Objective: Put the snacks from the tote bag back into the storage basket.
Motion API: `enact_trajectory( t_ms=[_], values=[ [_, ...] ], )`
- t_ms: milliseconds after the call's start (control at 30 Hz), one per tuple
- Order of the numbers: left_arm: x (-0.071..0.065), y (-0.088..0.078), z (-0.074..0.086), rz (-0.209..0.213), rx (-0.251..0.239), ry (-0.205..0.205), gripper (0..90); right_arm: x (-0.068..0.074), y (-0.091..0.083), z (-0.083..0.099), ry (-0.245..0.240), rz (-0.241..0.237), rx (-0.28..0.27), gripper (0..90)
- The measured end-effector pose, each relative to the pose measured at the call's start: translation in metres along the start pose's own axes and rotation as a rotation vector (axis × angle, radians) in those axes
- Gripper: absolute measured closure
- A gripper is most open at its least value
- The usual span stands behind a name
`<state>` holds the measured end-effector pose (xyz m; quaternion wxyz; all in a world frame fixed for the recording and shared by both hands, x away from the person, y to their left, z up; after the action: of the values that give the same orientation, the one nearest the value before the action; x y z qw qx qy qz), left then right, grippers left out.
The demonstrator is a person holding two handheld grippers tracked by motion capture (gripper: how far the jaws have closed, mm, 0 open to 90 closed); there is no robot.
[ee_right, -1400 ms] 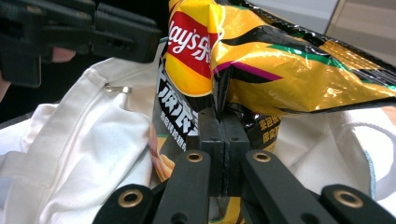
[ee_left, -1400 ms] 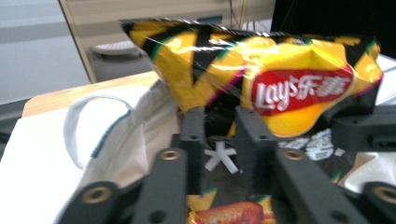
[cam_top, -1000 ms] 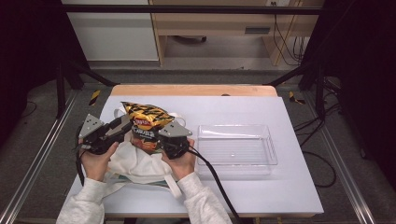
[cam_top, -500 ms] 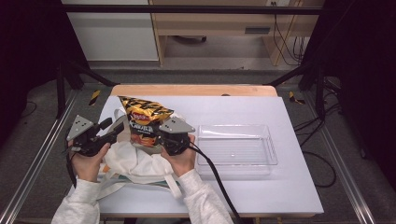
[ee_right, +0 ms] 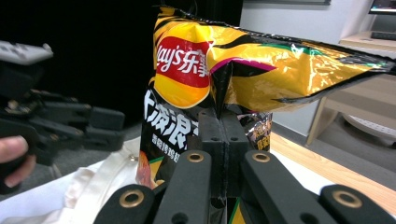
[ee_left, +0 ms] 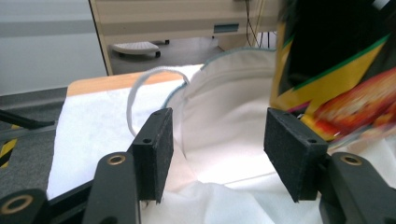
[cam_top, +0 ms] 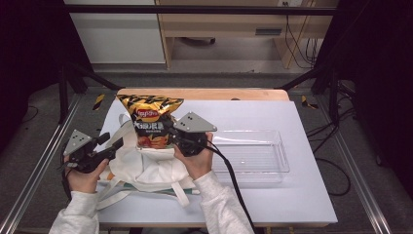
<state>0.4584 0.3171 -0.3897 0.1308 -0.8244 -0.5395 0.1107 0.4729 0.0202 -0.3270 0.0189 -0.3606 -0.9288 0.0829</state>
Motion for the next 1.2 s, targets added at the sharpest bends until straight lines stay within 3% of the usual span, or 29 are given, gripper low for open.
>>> enact_trajectory(
  t_ms=[433,667,833,1000,1200],
  values=[
    [-0.008,0.005,0.012,0.008,0.053,0.018,42.2,-0.003,-0.014,-0.017,0.004,-0.019,-0.020,90.0],
    [-0.010,0.004,0.010,0.032,0.033,0.004,42.7,-0.004,-0.016,-0.019,0.019,-0.027,-0.002,90.0],
    [-0.013,-0.002,0.003,0.078,-0.026,-0.040,43.4,0.005,-0.009,-0.009,0.013,-0.036,0.008,90.0],
    [-0.014,-0.006,-0.002,0.073,-0.049,-0.031,43.5,0.014,0.009,0.008,0.008,-0.046,0.044,90.0],
    [-0.008,-0.005,0.001,0.059,-0.040,-0.034,44.4,0.022,0.028,0.027,0.018,-0.062,0.065,90.0]
  ],
)
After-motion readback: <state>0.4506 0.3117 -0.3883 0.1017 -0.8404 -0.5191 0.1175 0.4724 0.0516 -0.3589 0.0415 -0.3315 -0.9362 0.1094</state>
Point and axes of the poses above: each handheld gripper's, and its own axes: y roughly forward along the jaws, z roughly out of its underside, x roughly to its left, the point moved 1 cm from there along y, roughly forward along the jaws, and after that the axes turned 1 degree about -z, right-handed, at the moved point
